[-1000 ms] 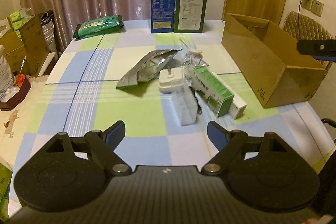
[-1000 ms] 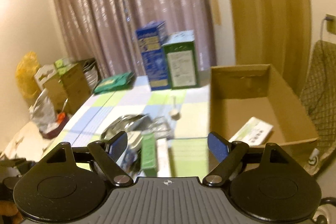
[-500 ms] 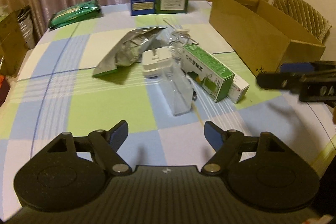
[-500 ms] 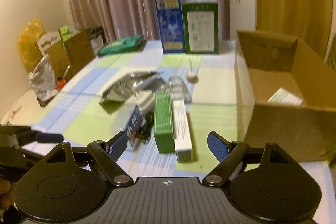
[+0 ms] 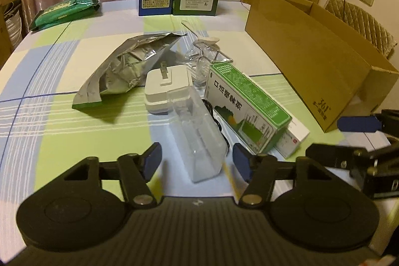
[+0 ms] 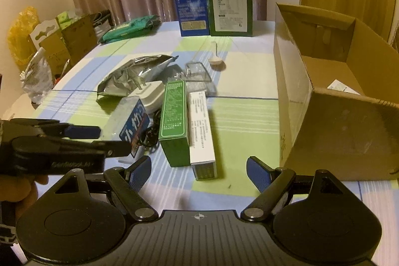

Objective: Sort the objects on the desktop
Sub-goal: 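Move both tools back over the table toward the remaining items, then grasp the clear plastic case with the left tool while the right tool grasps the green box, then release the green box and grasp the throat spray box with the right tool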

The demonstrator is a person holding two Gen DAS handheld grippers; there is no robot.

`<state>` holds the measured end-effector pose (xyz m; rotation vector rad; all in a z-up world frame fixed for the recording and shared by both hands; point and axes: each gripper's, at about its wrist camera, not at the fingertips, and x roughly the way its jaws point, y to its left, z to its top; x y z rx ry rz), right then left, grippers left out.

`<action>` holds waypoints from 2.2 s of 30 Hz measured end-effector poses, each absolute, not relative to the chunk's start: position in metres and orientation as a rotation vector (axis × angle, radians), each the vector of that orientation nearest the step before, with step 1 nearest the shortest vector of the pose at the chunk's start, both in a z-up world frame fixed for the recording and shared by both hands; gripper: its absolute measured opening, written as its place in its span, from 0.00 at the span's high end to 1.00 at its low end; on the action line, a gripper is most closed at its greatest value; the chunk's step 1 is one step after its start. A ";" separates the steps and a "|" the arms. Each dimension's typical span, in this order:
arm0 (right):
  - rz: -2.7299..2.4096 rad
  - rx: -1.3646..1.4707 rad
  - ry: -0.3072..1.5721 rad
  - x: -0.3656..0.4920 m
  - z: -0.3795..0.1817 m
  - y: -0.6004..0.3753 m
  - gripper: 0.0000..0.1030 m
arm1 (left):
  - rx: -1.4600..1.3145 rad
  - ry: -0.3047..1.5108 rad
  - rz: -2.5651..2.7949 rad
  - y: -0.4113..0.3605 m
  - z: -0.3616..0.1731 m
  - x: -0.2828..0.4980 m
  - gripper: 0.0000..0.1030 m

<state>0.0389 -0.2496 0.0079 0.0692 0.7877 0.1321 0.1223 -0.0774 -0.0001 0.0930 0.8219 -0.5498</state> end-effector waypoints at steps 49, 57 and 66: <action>0.085 0.084 0.804 -0.009 0.004 -0.226 0.34 | 0.079 0.857 -0.495 -0.022 0.006 0.033 0.75; 0.020 -0.077 0.772 -0.006 -0.005 -0.216 0.32 | 0.051 0.856 -0.492 -0.017 0.005 0.035 0.75; 0.094 -0.174 0.817 -0.002 -0.018 -0.203 0.31 | 0.057 0.847 -0.504 -0.020 0.003 0.036 0.75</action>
